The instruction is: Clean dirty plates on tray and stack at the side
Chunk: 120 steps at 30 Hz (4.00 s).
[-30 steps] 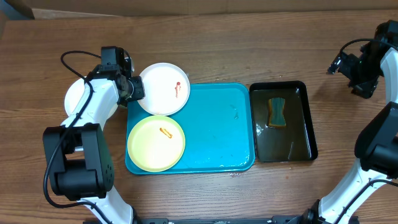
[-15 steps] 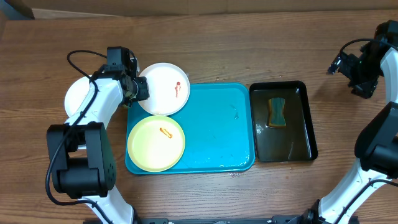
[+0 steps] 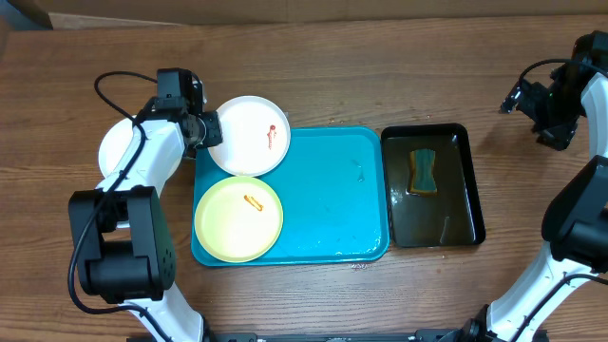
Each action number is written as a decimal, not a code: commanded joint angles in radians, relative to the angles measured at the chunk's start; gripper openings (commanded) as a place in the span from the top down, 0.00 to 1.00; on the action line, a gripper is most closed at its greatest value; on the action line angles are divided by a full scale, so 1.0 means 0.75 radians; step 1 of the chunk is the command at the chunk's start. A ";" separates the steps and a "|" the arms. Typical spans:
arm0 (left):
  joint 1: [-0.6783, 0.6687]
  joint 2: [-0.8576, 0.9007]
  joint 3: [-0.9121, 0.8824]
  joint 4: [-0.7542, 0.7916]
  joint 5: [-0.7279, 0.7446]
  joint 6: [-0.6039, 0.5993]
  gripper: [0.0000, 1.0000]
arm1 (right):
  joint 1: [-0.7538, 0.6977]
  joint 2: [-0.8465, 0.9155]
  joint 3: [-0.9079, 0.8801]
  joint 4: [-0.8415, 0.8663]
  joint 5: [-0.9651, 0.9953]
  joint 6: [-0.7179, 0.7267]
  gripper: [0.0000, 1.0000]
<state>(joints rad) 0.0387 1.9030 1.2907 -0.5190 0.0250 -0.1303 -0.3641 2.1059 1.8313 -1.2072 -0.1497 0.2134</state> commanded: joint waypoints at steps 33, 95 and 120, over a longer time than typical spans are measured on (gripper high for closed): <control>-0.332 0.078 0.049 -0.252 0.322 0.015 0.77 | 0.005 -0.017 0.028 0.004 -0.001 0.010 0.00; -0.571 0.079 0.038 -0.249 0.105 -0.248 0.92 | 0.005 -0.017 0.028 0.004 -0.001 0.011 0.00; -0.564 0.079 0.035 -0.381 -0.052 -0.441 0.96 | 0.005 -0.017 0.028 0.050 -0.011 0.016 0.00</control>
<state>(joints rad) -0.3859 1.9671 1.3239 -0.7971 0.0254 -0.4320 -0.3641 2.1059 1.8313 -1.1927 -0.1497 0.2134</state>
